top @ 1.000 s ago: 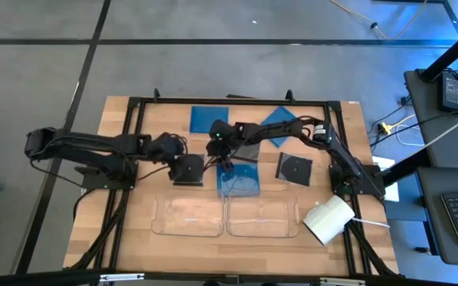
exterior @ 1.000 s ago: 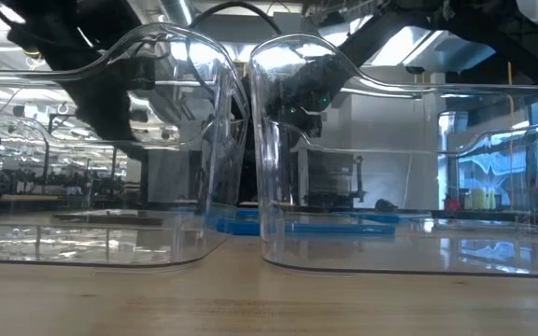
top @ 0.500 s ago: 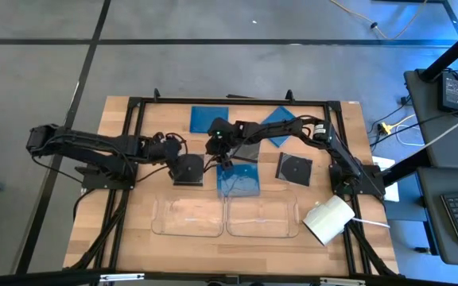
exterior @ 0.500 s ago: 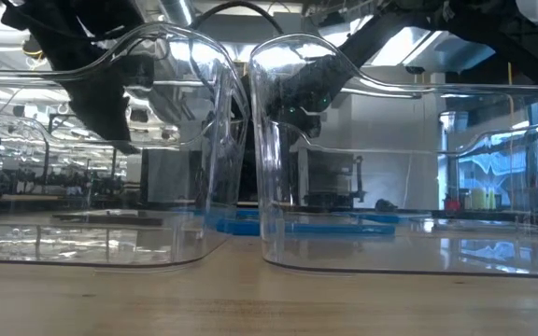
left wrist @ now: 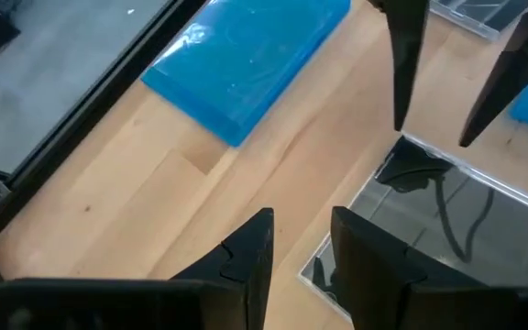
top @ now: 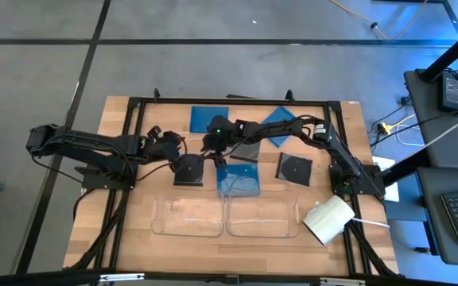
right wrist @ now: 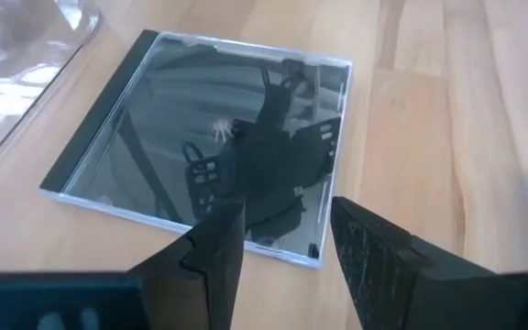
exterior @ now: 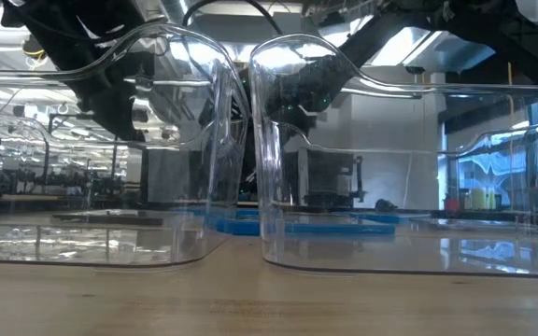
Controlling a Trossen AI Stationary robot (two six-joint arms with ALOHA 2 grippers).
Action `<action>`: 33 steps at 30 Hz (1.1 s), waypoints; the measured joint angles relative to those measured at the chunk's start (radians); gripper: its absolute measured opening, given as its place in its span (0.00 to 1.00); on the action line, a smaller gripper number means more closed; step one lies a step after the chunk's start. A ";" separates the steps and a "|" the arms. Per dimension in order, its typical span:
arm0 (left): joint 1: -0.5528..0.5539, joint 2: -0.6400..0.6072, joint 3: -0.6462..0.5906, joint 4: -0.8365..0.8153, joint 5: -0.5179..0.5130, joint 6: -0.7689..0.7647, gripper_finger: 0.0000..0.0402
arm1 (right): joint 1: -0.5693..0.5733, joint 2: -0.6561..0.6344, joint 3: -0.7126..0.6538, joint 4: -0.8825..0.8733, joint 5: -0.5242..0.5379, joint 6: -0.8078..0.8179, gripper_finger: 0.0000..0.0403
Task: Pick & place jewel cases by type
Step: Put the left black CD case into the left transparent bin
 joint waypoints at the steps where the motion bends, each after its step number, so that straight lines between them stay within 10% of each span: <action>1: 0.000 0.000 0.000 0.000 0.000 -0.003 0.29 | 0.000 0.000 0.000 0.007 0.000 -0.003 0.42; 19: -0.032 0.000 0.000 -0.003 0.490 -0.012 0.70 | 0.034 0.000 0.000 0.023 0.000 0.041 0.42; 33: -0.093 0.002 0.000 -0.002 0.344 -0.163 0.70 | 0.049 0.000 0.000 -0.001 0.008 0.056 0.42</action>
